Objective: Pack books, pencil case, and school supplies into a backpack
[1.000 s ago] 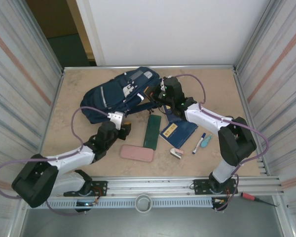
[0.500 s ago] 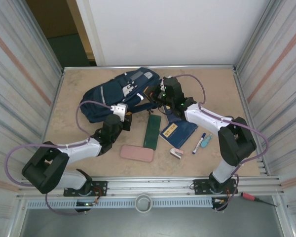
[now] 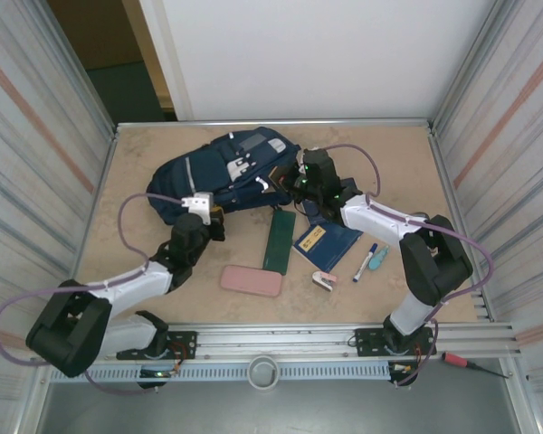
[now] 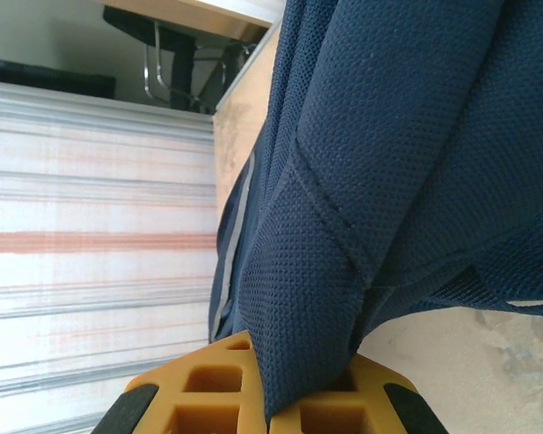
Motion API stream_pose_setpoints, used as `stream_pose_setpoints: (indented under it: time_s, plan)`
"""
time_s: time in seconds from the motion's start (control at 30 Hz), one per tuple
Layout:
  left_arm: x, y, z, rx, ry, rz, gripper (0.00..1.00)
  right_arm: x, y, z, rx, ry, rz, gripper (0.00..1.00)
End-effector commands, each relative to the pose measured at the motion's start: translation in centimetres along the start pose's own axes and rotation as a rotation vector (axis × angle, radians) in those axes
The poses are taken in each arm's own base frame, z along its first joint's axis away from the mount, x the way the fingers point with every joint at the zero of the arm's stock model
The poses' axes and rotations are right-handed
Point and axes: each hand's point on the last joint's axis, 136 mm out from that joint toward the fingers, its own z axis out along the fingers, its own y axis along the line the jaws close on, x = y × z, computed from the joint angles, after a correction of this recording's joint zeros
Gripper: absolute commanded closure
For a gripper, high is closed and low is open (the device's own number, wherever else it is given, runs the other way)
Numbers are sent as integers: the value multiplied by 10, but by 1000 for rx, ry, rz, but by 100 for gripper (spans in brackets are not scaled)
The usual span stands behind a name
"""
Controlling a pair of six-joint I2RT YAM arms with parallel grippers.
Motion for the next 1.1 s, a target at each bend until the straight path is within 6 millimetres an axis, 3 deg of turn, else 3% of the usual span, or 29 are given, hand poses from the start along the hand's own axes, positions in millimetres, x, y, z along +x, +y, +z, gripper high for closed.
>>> stream_pose_setpoints:
  time_s: [0.0,0.27,0.4,0.6,0.77,0.93,1.07]
  plan:
    - [8,16,-9,-5,26,-58,100,-35,29,-20,-82,-117,-48,100]
    - [16,29,-21,24,77,-84,100,-48,20,-20,-60,-114,-84,100]
    - [24,45,-22,23,157,-186,100,-53,-1,-20,24,-43,-135,100]
    - [36,13,-13,123,285,-82,100,-67,-50,-8,113,46,-124,100]
    - [36,-21,2,195,329,-7,100,-85,-69,1,120,49,-100,99]
    - [32,-49,13,252,338,23,100,-102,-89,1,183,63,-125,88]
    - [32,-58,13,279,339,21,100,-98,-112,-14,241,83,-116,59]
